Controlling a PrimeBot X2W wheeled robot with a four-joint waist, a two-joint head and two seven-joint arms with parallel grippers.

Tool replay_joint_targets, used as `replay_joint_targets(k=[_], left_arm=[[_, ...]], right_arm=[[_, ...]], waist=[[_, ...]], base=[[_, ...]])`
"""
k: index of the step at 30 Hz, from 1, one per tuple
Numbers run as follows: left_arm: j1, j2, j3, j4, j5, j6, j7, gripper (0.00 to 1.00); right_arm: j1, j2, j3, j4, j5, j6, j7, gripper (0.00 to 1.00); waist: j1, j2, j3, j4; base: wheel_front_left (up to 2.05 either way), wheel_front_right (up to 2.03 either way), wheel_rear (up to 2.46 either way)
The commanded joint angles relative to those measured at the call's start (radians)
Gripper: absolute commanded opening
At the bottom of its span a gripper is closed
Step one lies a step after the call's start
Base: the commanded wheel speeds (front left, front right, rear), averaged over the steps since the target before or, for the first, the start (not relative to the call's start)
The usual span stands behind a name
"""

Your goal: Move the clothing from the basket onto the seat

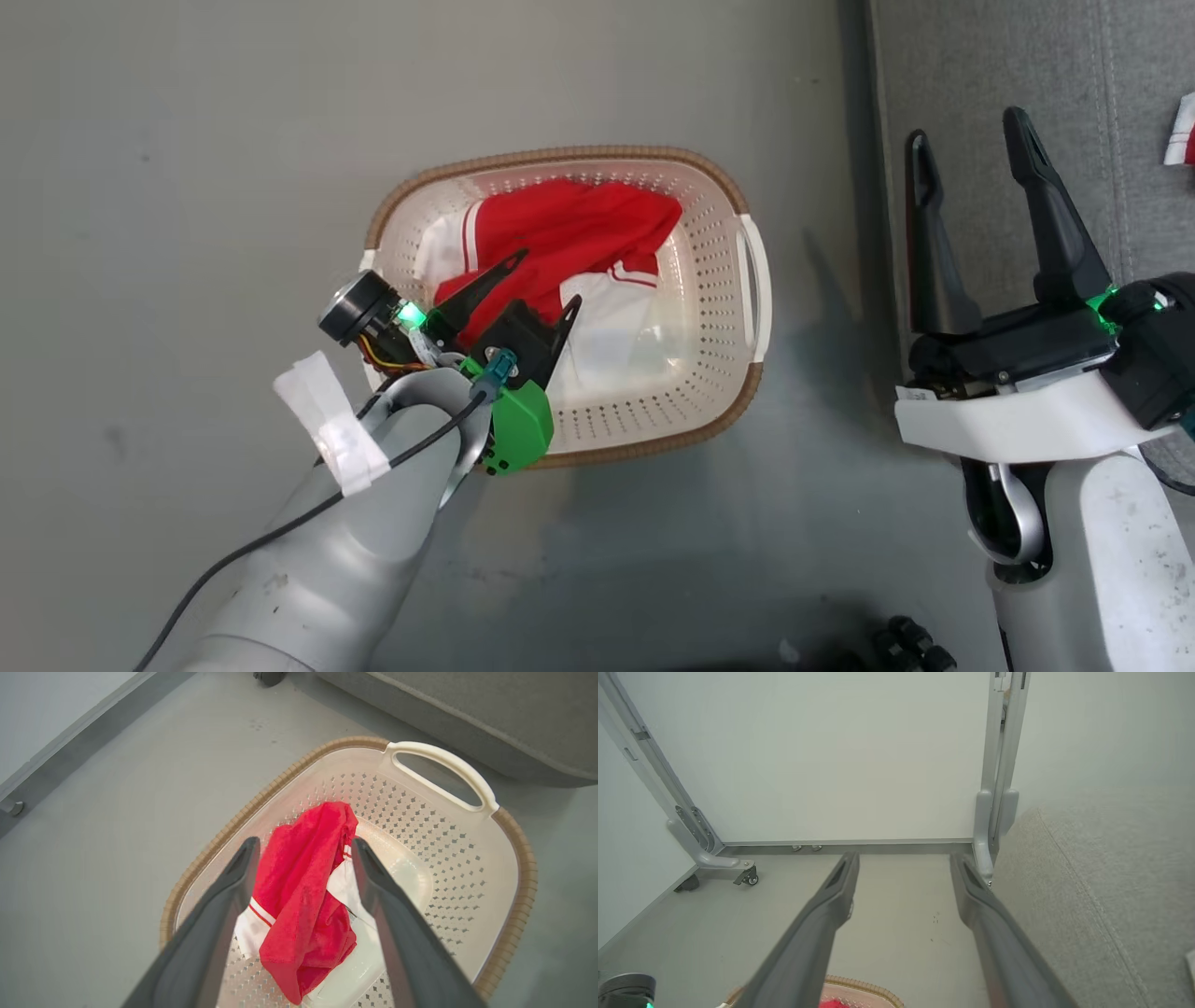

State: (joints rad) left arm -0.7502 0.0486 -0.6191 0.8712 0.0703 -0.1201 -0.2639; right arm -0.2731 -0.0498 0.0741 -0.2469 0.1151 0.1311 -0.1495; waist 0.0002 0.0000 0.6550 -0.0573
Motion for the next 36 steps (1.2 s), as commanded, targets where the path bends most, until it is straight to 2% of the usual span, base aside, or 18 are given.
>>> replay_joint_targets(k=[1, 5, 15, 25, 31, 32, 33, 34, 36], left_arm=[[-0.039, 0.007, -0.014, 0.033, 0.014, -0.002, 0.0, 1.0], [-0.112, 0.006, -0.052, 0.146, 0.039, 0.006, 0.005, 1.0], [-0.26, 0.02, -0.059, 0.324, 0.031, 0.054, 0.022, 1.0], [-0.34, 0.075, -0.07, 0.388, 0.039, 0.102, 0.059, 1.0], [-0.357, 0.09, -0.075, 0.404, 0.027, 0.114, 0.096, 1.0], [-0.357, 0.09, -0.076, 0.405, 0.025, 0.112, 0.098, 0.63], [-0.36, 0.09, -0.077, 0.406, 0.022, 0.109, 0.097, 0.16], [-0.362, 0.089, -0.076, 0.407, 0.018, 0.108, 0.093, 0.0], [-0.364, 0.089, -0.074, 0.409, 0.012, 0.107, 0.09, 0.0]], right_arm=[[-0.023, -0.001, 0.005, 0.005, 0.008, -0.001, -0.014, 1.0], [-0.045, -0.001, 0.017, 0.014, 0.026, -0.001, -0.036, 1.0], [-0.063, -0.001, 0.049, 0.033, 0.066, -0.001, -0.082, 1.0], [-0.077, -0.001, 0.085, 0.061, 0.096, -0.001, -0.106, 1.0], [-0.084, -0.001, 0.102, 0.068, 0.101, -0.001, -0.112, 1.0], [-0.084, -0.001, 0.105, 0.069, 0.103, -0.001, -0.112, 1.0], [-0.085, -0.001, 0.107, 0.07, 0.103, -0.001, -0.113, 1.0], [-0.086, -0.001, 0.107, 0.07, 0.099, -0.001, -0.113, 1.0], [-0.089, -0.001, 0.107, 0.066, 0.088, -0.001, -0.115, 1.0]], waist=[[-0.0002, 0.0, 0.157, -0.075], [-0.0002, 0.0, 0.221, -0.105], [-0.0002, 0.0, 0.335, -0.165], [-0.0002, 0.0, 0.382, -0.192], [-0.0002, 0.0, 0.387, -0.201], [-0.0002, 0.0, 0.387, -0.202], [-0.0002, 0.0, 0.386, -0.205], [-0.0002, 0.0, 0.384, -0.206], [-0.0002, 0.0, 0.38, -0.207]], base=[[0.0, 0.0, 0.0], [0.0, 0.0, 0.0], [0.0, 0.0, 0.0], [0.0, 0.0, 0.0], [0.0, 0.0, 0.0], [0.0, 0.0, 0.0], [0.0, 0.0, 0.0], [0.0, 0.0, 0.0], [0.0, 0.0, 0.0]])
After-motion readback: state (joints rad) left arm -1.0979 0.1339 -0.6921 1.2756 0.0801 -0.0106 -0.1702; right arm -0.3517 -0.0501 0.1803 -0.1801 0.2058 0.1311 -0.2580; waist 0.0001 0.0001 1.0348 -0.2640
